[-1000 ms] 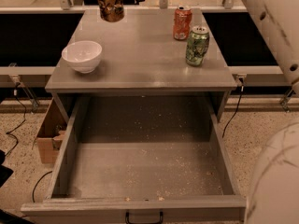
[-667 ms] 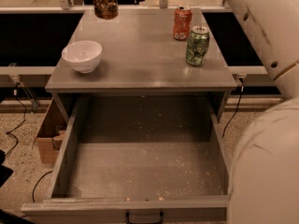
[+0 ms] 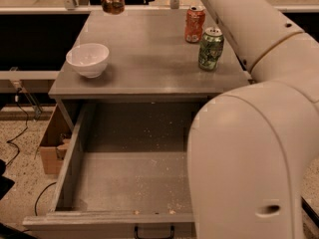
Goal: Pick orange can from top drawer and place on counter
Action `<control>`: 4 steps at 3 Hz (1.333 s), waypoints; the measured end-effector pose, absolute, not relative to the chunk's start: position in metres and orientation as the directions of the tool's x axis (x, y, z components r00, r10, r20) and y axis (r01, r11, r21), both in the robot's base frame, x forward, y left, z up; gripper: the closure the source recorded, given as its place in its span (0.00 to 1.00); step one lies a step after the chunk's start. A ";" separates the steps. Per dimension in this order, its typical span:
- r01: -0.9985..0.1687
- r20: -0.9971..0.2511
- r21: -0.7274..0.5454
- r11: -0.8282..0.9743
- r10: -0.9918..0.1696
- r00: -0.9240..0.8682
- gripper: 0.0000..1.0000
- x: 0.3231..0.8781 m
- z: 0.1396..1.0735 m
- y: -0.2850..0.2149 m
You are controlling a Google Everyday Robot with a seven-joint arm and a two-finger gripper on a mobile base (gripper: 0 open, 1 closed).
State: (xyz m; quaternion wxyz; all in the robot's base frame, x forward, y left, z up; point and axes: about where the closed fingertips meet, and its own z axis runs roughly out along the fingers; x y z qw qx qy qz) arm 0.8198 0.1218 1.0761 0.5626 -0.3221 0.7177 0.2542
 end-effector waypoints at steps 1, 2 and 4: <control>-0.650 -0.957 0.018 0.760 -0.175 -0.231 1.00 0.859 1.051 0.115; -0.570 -0.939 0.034 0.821 -0.169 -0.299 1.00 0.885 1.017 0.111; -0.485 -0.949 0.090 0.870 -0.072 -0.305 1.00 0.911 0.958 0.108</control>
Offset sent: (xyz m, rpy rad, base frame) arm 0.0938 -0.0167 -0.1008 -0.0758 0.1704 -0.3671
